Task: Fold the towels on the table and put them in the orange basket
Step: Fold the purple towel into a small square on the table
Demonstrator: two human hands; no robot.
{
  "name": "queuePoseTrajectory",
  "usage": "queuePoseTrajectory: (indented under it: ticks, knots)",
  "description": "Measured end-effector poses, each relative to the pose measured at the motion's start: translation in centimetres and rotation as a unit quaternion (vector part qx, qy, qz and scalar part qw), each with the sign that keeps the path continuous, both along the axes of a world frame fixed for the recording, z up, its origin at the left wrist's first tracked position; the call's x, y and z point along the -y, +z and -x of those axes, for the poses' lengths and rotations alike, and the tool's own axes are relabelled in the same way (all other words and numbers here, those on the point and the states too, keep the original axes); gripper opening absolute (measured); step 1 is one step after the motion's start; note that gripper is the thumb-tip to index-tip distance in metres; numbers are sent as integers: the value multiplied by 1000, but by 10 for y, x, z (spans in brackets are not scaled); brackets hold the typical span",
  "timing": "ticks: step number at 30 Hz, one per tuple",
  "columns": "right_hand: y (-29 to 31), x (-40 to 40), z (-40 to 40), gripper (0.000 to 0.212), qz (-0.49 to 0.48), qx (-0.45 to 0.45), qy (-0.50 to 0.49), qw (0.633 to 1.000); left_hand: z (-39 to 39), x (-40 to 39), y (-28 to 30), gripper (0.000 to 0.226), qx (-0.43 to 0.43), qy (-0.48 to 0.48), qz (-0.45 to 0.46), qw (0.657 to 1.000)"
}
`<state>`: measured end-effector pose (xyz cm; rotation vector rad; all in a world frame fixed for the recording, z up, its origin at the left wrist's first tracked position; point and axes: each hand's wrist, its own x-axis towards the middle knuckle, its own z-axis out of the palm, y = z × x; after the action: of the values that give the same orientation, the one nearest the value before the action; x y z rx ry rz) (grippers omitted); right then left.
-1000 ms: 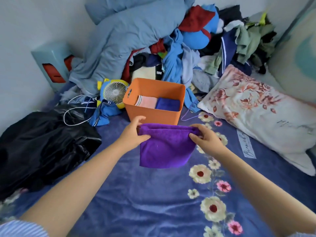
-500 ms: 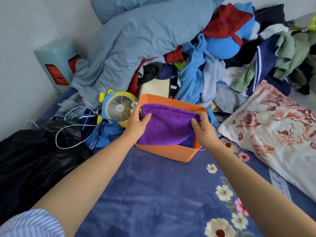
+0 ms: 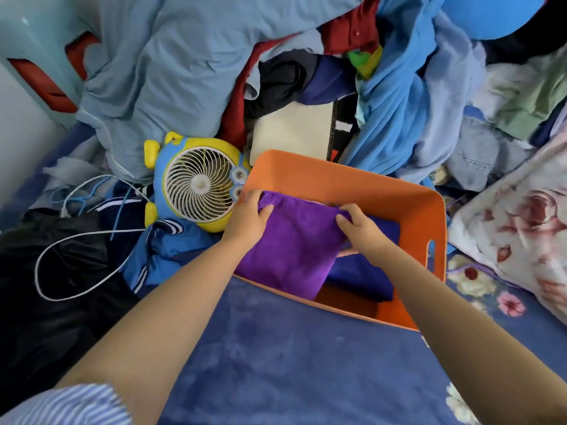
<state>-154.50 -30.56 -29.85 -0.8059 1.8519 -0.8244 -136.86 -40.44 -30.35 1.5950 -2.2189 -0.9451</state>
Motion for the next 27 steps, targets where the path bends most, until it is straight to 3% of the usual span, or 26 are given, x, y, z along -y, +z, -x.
queuePoseTrajectory:
  ticks: [6, 14, 19, 21, 23, 25, 27]
  knots:
    - [-57, 57, 24, 24, -25, -16, -25, 999, 34, 35, -48, 33, 82, 50, -1, 995]
    - [-112, 86, 47, 34, 3, -185, -57, 981, 67, 69, -92, 29, 114, 81, 69, 988]
    - [-120, 79, 26, 29, 54, -228, -100, 967, 71, 70, -111, 32, 186, 71, 96, 975]
    - [-118, 70, 14, 26, 122, -334, -51, 933, 70, 66, -114, 40, 202, 57, 112, 971]
    - [-125, 59, 3, 30, 164, -425, 33, 889, 69, 56, -121, 50, 206, -23, 166, 964]
    - [-133, 53, -6, 43, 102, -417, 144, 892, 66, 48, -128, 51, 226, -140, 209, 941]
    - [-148, 50, -7, 53, 29, -393, 199, 897, 61, 44, -136, 52, 256, -192, 185, 929]
